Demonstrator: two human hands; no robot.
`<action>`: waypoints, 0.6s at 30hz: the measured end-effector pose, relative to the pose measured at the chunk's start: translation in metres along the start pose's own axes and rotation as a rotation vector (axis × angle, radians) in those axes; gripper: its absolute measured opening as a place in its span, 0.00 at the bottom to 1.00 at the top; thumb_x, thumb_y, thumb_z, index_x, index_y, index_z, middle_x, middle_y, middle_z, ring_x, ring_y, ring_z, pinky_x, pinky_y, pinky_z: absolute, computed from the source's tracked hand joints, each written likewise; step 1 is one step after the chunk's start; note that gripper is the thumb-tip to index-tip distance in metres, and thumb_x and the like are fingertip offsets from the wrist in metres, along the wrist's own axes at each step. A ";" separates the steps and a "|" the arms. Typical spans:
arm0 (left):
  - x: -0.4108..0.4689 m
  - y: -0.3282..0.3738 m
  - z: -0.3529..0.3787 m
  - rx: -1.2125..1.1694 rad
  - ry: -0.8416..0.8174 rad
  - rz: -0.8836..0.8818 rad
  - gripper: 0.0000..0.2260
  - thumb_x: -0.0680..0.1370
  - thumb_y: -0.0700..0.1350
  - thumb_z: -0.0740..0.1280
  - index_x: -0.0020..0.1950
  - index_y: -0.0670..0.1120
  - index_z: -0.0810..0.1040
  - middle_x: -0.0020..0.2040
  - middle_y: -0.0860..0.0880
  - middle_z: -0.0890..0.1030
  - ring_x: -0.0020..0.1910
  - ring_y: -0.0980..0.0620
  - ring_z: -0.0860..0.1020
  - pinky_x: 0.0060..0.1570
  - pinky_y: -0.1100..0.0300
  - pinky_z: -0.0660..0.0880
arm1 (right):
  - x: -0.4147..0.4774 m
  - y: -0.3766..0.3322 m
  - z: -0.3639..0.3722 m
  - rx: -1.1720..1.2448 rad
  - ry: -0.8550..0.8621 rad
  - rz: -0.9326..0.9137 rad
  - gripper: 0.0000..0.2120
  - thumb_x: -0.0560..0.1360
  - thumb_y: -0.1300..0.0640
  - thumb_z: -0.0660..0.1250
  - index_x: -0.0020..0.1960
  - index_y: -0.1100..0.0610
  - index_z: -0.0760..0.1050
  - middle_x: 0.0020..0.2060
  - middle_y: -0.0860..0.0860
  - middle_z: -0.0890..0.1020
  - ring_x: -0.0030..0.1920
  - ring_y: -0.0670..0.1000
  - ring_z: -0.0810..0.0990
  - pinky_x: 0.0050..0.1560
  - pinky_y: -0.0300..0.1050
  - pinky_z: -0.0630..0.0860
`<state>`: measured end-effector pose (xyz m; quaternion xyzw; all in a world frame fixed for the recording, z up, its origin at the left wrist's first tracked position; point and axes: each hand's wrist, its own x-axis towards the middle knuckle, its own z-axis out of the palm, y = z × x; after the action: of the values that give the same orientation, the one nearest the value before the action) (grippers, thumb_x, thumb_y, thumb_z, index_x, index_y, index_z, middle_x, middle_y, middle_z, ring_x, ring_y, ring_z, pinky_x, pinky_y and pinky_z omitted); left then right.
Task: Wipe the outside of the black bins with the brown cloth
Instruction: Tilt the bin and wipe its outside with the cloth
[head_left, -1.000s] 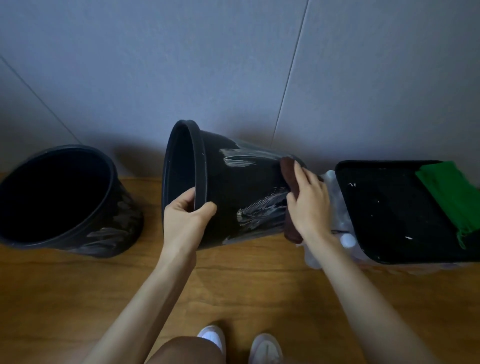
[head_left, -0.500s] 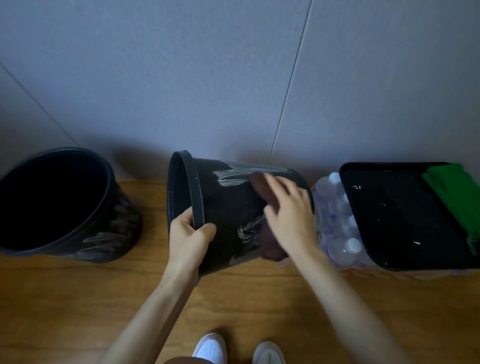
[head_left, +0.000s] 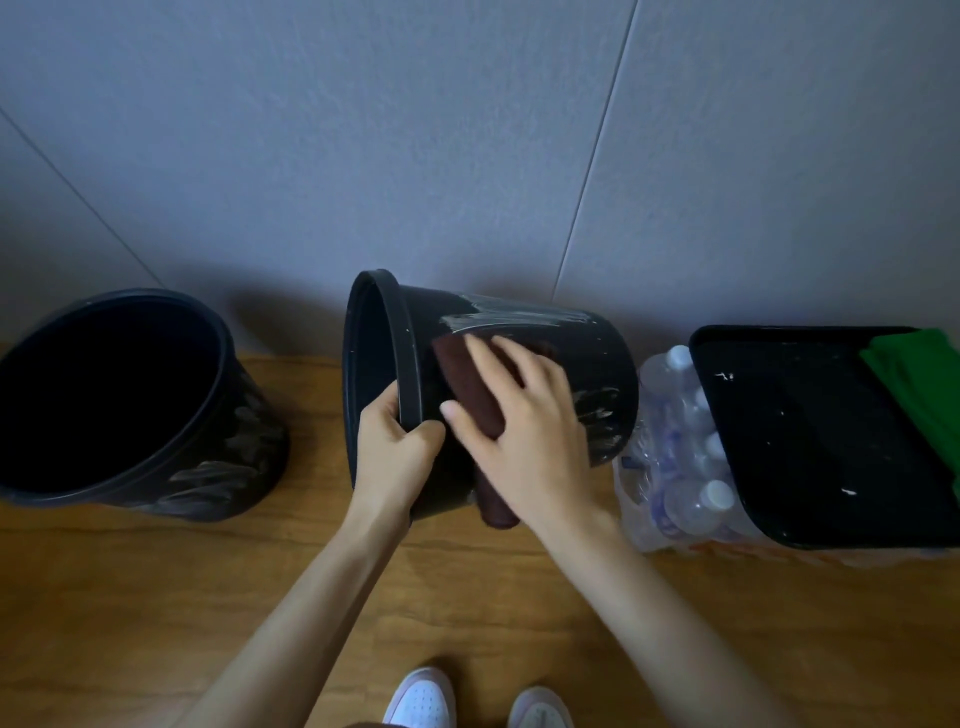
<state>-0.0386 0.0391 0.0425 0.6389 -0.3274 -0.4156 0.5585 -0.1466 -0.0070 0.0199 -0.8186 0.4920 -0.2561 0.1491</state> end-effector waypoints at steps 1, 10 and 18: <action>0.001 -0.001 0.000 0.002 -0.013 -0.006 0.16 0.71 0.27 0.59 0.40 0.48 0.74 0.35 0.48 0.76 0.34 0.57 0.77 0.32 0.67 0.75 | 0.000 0.001 0.002 -0.013 0.002 -0.030 0.28 0.74 0.41 0.56 0.72 0.48 0.64 0.68 0.50 0.70 0.67 0.55 0.67 0.53 0.46 0.72; 0.004 -0.046 -0.004 -0.003 -0.217 -0.062 0.21 0.71 0.25 0.57 0.49 0.51 0.74 0.35 0.56 0.80 0.36 0.61 0.79 0.31 0.69 0.74 | 0.023 0.103 0.016 -0.165 -0.121 0.430 0.22 0.79 0.52 0.59 0.72 0.48 0.62 0.68 0.52 0.70 0.66 0.59 0.68 0.57 0.54 0.72; 0.019 -0.087 -0.009 0.141 -0.214 -0.004 0.28 0.70 0.22 0.56 0.55 0.54 0.74 0.46 0.53 0.80 0.48 0.63 0.79 0.46 0.68 0.77 | -0.002 0.076 0.057 -0.039 -0.118 0.329 0.29 0.77 0.54 0.61 0.75 0.47 0.55 0.71 0.51 0.65 0.69 0.55 0.64 0.60 0.50 0.72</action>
<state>-0.0264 0.0406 -0.0465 0.6293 -0.4122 -0.4584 0.4732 -0.1706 -0.0418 -0.0658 -0.7434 0.6147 -0.1698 0.2016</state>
